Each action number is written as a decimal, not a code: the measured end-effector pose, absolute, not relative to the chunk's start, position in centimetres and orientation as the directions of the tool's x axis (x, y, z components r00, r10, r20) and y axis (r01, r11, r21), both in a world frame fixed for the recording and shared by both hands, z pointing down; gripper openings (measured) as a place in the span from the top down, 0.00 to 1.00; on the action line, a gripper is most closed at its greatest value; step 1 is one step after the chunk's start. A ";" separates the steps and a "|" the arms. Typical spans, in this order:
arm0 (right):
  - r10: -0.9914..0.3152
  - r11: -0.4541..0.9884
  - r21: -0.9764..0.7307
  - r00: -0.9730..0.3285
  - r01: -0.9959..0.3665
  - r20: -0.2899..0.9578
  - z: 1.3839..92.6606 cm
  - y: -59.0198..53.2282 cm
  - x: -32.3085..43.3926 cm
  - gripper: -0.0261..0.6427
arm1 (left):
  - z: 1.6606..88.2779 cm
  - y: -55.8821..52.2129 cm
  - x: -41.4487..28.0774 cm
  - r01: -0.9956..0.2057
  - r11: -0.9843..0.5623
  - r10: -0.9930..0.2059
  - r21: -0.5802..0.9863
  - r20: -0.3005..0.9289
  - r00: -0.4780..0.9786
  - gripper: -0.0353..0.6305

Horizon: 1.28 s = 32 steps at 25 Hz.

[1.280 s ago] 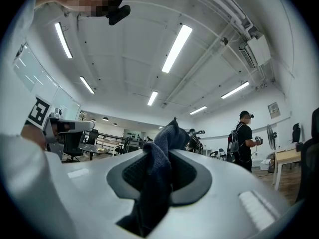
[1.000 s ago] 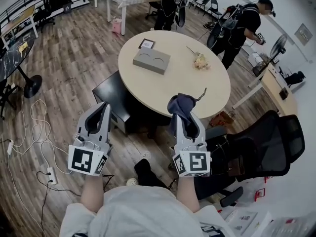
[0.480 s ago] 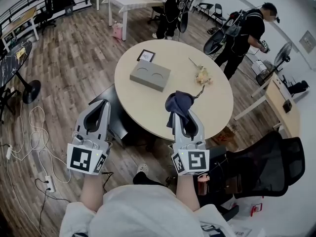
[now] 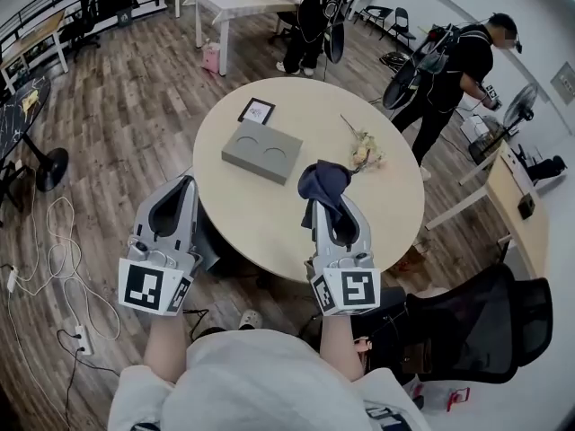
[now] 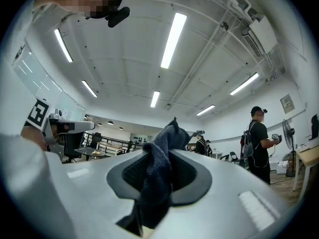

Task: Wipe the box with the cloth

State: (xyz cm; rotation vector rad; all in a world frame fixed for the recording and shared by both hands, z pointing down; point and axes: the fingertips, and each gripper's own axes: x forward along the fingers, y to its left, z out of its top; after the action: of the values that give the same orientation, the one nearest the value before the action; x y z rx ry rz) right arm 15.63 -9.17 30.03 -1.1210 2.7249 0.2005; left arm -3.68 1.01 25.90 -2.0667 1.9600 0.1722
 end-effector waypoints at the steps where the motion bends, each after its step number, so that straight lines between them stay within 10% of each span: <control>1: -0.679 0.708 0.052 -0.699 -0.704 -0.222 30.1 -9.7 15.6 0.82 | 26.0 0.5 -3.6 -0.992 -0.035 -0.958 -0.125 -0.277 0.068 0.94; 32: -0.775 0.616 -0.001 -0.605 -0.788 -0.182 31.3 -20.7 7.8 0.82 | 26.1 -12.8 -12.0 -0.974 -0.175 -0.949 -0.144 -0.237 0.206 0.94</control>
State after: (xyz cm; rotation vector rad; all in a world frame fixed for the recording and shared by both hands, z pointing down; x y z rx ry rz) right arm 7.83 -20.73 31.26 -1.3035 2.6735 0.1176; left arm -12.04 -12.80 26.13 -2.2207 1.8236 0.1351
